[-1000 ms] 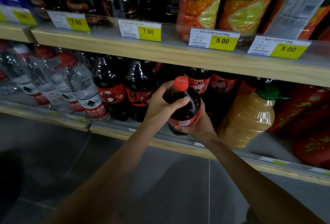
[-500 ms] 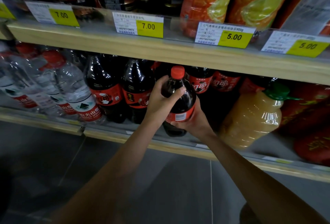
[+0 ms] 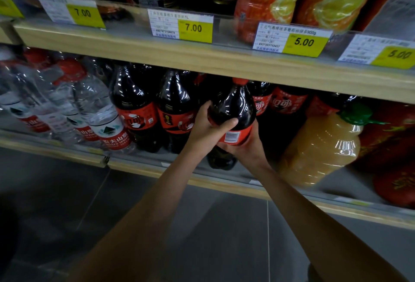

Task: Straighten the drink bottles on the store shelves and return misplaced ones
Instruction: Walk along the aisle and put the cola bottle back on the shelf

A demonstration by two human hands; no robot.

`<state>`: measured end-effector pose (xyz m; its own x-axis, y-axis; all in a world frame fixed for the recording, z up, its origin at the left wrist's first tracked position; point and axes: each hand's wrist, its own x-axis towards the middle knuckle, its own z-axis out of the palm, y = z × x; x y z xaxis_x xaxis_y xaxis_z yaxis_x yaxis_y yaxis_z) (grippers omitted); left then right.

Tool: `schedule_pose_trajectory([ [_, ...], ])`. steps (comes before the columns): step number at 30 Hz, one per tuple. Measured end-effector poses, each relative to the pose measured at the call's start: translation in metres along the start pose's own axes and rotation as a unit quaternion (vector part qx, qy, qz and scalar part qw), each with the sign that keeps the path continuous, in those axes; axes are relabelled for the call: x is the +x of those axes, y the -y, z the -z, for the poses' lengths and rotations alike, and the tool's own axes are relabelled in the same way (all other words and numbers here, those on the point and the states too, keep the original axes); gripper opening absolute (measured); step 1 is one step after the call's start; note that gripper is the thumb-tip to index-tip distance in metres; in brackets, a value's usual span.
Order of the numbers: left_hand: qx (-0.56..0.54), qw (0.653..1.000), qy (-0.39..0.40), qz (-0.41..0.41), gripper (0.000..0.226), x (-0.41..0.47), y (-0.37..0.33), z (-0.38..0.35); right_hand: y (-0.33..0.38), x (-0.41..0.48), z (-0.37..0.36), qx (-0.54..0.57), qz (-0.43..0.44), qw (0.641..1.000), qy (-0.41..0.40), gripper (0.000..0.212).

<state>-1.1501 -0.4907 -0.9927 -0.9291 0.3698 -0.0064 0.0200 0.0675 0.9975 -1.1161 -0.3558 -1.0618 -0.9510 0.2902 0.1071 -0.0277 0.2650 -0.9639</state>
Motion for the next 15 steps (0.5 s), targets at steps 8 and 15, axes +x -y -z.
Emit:
schedule_pose_trajectory([
  [8,0.006,0.999,-0.041,0.007,0.068,0.0,0.007,0.016,0.002,0.005,-0.013,0.009,0.009,1.0,0.01,0.109],
  [15,0.036,0.999,-0.039,0.01,0.084,0.001,0.012,0.017,0.0,0.017,-0.015,0.001,0.008,0.999,0.035,0.116],
])
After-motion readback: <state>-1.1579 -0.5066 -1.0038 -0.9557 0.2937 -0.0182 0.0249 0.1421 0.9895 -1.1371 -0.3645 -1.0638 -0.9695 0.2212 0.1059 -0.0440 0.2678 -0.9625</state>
